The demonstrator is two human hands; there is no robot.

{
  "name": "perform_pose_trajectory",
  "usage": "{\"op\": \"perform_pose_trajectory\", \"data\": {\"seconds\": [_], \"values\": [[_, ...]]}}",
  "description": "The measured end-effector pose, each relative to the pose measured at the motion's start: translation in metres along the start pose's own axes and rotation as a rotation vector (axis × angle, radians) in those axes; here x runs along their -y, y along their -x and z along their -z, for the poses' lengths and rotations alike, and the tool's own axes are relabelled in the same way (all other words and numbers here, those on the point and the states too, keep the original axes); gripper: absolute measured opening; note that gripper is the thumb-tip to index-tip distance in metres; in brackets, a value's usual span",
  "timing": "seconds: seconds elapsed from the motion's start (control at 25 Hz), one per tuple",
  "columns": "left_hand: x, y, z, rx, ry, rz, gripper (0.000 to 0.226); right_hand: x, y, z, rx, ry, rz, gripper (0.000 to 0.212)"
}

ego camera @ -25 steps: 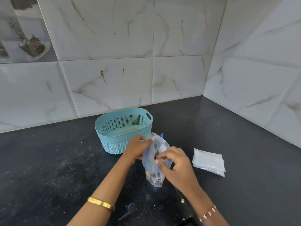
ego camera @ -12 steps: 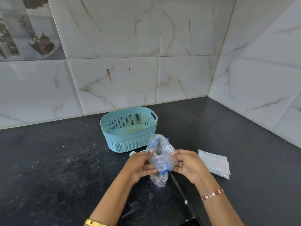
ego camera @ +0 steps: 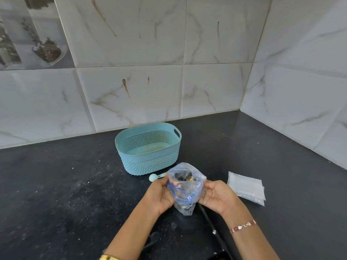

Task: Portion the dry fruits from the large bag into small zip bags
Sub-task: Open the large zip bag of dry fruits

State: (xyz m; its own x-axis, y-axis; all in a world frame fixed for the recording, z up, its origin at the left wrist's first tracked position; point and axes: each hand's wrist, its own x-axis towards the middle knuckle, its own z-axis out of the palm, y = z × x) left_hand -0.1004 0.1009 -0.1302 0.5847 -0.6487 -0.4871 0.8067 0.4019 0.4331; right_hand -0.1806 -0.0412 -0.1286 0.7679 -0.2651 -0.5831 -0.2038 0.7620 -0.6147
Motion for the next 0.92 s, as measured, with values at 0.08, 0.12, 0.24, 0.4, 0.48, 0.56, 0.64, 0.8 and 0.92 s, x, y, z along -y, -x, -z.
{"op": "perform_pose_trajectory", "data": {"seconds": [0.08, 0.12, 0.24, 0.4, 0.48, 0.56, 0.64, 0.8, 0.92], "values": [[-0.003, -0.002, 0.006, -0.057, -0.144, -0.016, 0.029, -0.004, -0.004, 0.001, -0.068, 0.091, 0.016, 0.026], [-0.005, -0.003, 0.008, -0.101, -0.252, -0.054, 0.026, -0.004, -0.005, 0.002, -0.104, 0.159, 0.045, 0.026], [-0.013, 0.0, 0.005, -0.165, -0.589, -0.202, 0.02, 0.006, -0.004, -0.001, -0.158, 0.407, 0.187, 0.023], [-0.021, 0.0, -0.007, -0.193, -0.896, -0.269, 0.025, 0.019, -0.001, -0.015, -0.204, 0.785, 0.297, 0.029], [-0.021, -0.005, -0.009, -0.188, -0.969, -0.249, 0.031, 0.017, -0.006, -0.021, -0.204, 0.955, 0.341, 0.027], [-0.019, -0.009, -0.009, -0.171, -0.96, -0.234, 0.032, 0.013, -0.012, -0.023, -0.205, 0.96, 0.366, 0.025], [-0.014, -0.013, -0.008, -0.149, -0.85, -0.215, 0.029, 0.013, -0.016, -0.024, -0.211, 0.876, 0.355, 0.027], [-0.005, -0.02, -0.004, -0.014, -0.408, -0.088, 0.029, 0.011, -0.012, -0.024, -0.148, 0.71, 0.345, 0.016], [-0.003, -0.021, -0.006, 0.069, -0.186, -0.013, 0.033, 0.012, -0.014, -0.02, -0.107, 0.516, 0.313, 0.014]]}}
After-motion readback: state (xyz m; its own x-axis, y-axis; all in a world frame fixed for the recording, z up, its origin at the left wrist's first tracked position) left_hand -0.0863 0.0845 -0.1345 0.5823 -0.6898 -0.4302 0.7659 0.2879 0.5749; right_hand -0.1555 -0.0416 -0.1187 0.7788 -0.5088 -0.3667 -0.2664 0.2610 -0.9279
